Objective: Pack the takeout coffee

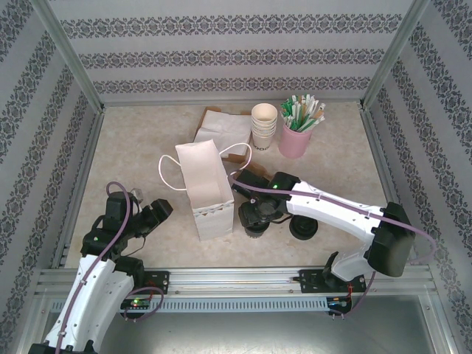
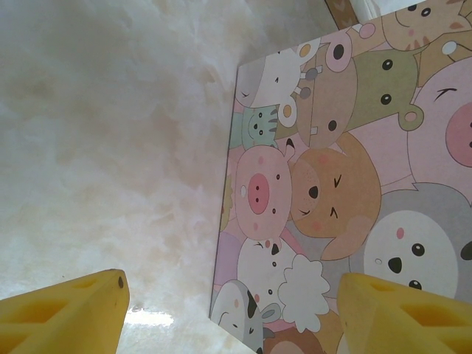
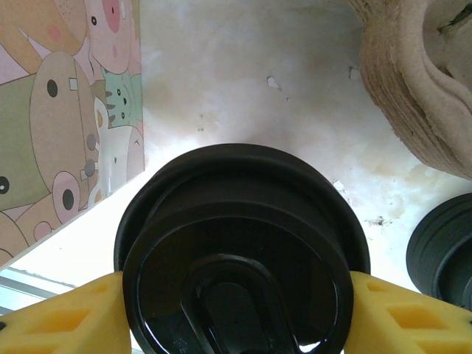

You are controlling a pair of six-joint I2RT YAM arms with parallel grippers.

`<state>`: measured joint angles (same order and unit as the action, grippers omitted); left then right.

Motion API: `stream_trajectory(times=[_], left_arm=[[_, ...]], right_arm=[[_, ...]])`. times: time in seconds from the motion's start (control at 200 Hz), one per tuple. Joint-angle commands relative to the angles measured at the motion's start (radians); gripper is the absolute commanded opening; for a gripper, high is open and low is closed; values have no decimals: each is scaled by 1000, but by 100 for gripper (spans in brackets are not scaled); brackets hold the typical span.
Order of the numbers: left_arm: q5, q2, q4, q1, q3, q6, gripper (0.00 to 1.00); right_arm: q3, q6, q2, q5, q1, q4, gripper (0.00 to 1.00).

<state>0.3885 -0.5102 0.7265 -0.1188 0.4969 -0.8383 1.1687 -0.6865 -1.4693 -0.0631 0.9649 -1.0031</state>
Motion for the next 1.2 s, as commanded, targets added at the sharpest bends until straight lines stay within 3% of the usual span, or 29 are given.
stream_trajectory(times=[0.0, 0.165, 0.689, 1.194], left_arm=[[-4, 2, 7, -13, -16, -8, 75], [-2, -1, 10, -13, -17, -10, 75], [13, 2, 4, -13, -22, -14, 75], [12, 4, 8, -13, -19, -15, 75]], right_arm=[[-109, -23, -121, -135, -10, -186, 56], [-176, -59, -39, -4, -34, -57, 55], [-116, -209, 128, -46, -65, -119, 56], [-83, -275, 153, -65, -52, -99, 74]])
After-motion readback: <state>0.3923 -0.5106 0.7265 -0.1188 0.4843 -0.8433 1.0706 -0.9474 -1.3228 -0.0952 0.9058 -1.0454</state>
